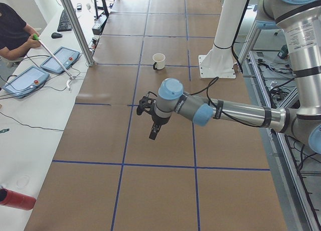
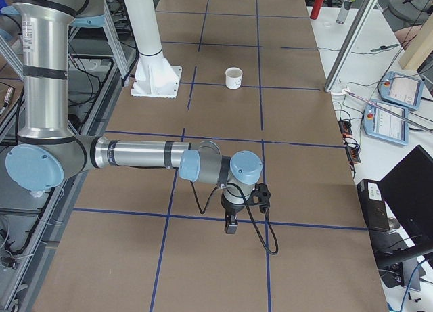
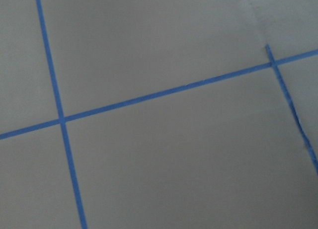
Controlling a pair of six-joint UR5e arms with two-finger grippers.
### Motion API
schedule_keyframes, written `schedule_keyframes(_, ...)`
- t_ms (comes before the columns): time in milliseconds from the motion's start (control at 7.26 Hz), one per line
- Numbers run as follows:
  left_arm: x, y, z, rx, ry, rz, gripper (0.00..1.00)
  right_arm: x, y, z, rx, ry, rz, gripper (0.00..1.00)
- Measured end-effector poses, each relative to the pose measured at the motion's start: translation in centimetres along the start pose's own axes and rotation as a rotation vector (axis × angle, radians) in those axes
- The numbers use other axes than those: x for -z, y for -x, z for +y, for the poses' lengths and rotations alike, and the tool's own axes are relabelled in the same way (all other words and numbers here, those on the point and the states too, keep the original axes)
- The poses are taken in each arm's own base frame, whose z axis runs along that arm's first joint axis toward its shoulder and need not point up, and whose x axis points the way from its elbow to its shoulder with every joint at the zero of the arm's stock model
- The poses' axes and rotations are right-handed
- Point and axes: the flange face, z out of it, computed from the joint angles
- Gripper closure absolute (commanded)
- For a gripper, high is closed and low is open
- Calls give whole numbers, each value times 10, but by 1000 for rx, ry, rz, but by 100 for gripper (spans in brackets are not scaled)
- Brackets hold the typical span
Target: Flip mug
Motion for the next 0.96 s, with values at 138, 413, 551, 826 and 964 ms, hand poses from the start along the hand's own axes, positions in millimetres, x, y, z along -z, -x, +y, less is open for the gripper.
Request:
schedule_keyframes(138, 2, 40, 28, 21, -3, -15, 0, 0, 0, 0, 0, 0, 0, 0)
schedule_keyframes(413, 4, 68, 53, 83, 25, -27, 0, 0, 0, 0, 0, 0, 0, 0)
schedule_keyframes(551, 7, 71, 39, 127, 62, -26, 0, 0, 0, 0, 0, 0, 0, 0)
schedule_keyframes(826, 7, 77, -4, 116, 126, -16, 0, 0, 0, 0, 0, 0, 0, 0)
schedule_keyframes(964, 1, 87, -30, 104, 137, -13, 0, 0, 0, 0, 0, 0, 0, 0)
